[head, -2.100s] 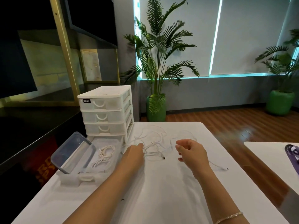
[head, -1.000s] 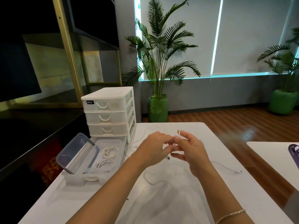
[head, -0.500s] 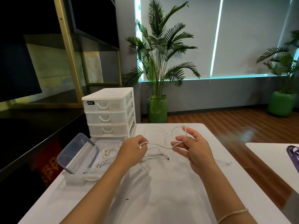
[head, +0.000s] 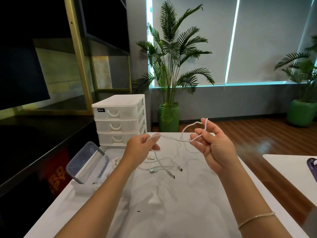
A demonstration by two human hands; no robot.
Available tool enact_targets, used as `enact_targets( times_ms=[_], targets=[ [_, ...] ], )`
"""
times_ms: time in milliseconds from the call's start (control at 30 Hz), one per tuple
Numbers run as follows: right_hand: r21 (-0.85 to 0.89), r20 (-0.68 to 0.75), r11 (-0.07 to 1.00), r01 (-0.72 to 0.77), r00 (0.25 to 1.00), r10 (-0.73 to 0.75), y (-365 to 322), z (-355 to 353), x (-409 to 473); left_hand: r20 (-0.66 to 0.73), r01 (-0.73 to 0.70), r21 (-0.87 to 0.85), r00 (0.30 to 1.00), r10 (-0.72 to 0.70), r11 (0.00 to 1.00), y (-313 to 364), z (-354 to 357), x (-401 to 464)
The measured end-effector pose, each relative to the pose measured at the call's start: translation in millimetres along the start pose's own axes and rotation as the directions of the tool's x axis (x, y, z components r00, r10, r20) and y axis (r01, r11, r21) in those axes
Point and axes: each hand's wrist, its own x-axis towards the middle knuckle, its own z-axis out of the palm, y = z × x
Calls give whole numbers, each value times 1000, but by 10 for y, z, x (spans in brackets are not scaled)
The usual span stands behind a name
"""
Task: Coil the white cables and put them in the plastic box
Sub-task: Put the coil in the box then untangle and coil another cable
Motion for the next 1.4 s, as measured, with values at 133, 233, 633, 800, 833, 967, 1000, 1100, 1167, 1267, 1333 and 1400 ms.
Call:
enact_targets(
  times_ms=[133, 233, 633, 800, 833, 967, 1000, 1100, 1167, 1267, 1333, 1400],
  targets=[
    [21, 29, 1000, 9, 1000, -9, -93, 36, 2, -92, -48, 21, 995, 49, 999, 157, -4, -45],
    [-22, 76, 1000, 14, 997, -12, -174, 136, -16, -140, -57, -63, 989, 48, 996, 260, 11, -38],
    [-153, 159, 985, -84, 981, 108, -195, 82, -82, 91, -19, 65, 996, 13, 998, 327, 139, -85],
    [-119, -6, 988, -102, 995, 102, -204, -47, -60, 162, 10, 93, 986, -25, 996, 235, 137, -97],
    [-122, -57, 987, -109, 993, 103, -207, -84, -49, 186, 25, 69, 982, -37, 997, 223, 134, -97],
    [-83, -229, 981, -177, 961, 154, -124, -217, 17, 304, 32, -23, 952, -23, 999, 209, 125, -123],
    [-71, -260, 975, -211, 948, 186, -91, -241, 25, 336, 44, -48, 942, -26, 998, 213, 126, -130],
    [-122, -338, 938, -323, 903, 267, 9, -304, 48, 419, 133, -137, 905, -64, 981, 237, 146, -149],
    [-348, -402, 869, -352, 893, 201, 78, -353, 69, 451, 127, -103, 890, -68, 986, 276, 183, -175],
    [-830, -323, 526, -185, 928, -183, 140, -310, 72, 444, 42, 67, 894, -67, 997, 318, 323, -205],
    [-906, -144, 424, 11, 932, -332, 133, -155, 25, 438, -42, 185, 898, -44, 982, 336, 434, -227],
    [-895, -29, 432, 107, 955, -295, 127, 27, -26, 441, -137, 272, 898, 3, 953, 335, 534, -234]
  ],
)
